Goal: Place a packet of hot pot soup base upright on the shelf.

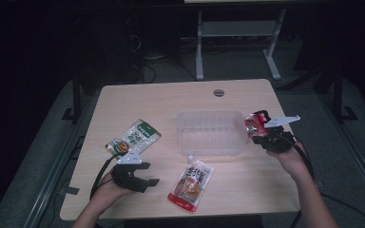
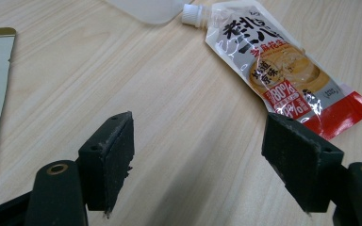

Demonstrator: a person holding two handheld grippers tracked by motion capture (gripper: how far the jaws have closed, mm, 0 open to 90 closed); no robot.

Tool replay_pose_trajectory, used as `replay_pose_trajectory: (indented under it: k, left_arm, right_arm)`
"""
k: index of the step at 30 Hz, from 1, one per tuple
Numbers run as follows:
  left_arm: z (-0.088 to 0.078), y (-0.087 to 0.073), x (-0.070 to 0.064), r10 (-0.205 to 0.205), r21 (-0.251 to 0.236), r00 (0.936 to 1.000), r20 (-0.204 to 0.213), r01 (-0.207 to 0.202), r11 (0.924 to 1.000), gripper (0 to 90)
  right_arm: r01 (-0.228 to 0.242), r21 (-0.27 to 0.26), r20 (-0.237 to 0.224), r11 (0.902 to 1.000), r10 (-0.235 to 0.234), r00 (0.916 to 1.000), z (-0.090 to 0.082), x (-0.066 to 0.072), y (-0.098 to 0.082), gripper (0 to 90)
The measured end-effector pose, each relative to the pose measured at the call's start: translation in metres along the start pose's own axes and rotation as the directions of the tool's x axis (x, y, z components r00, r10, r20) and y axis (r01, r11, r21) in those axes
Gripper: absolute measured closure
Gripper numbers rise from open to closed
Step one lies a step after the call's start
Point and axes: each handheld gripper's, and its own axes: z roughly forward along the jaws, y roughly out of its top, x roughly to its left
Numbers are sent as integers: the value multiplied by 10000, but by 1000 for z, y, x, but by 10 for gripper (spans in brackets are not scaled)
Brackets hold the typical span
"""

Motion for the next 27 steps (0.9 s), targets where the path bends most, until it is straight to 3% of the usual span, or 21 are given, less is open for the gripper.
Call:
replay_pose_trajectory:
  k: [6,14,23,27]
  left_arm:
    - [1,0,1,-49,-59,10000,16,49,10000,254]
    - [-1,-1,1,0,-37,10000,46,0,10000,254]
    - [0,-1,2,18,3,10000,63,-18,10000,253]
    - [0,-2,2,11,37,10000,75,-11,10000,253]
  right_arm:
    - [-610,164,619,9980,599,9963,26,-30,17,897]
    - [-1089,795,1295,9909,981,9867,59,-55,33,898]
    - [-1498,905,1169,9846,1389,9834,72,-64,31,898]
    - [-1373,1021,1295,9853,1237,9838,73,-62,32,899]
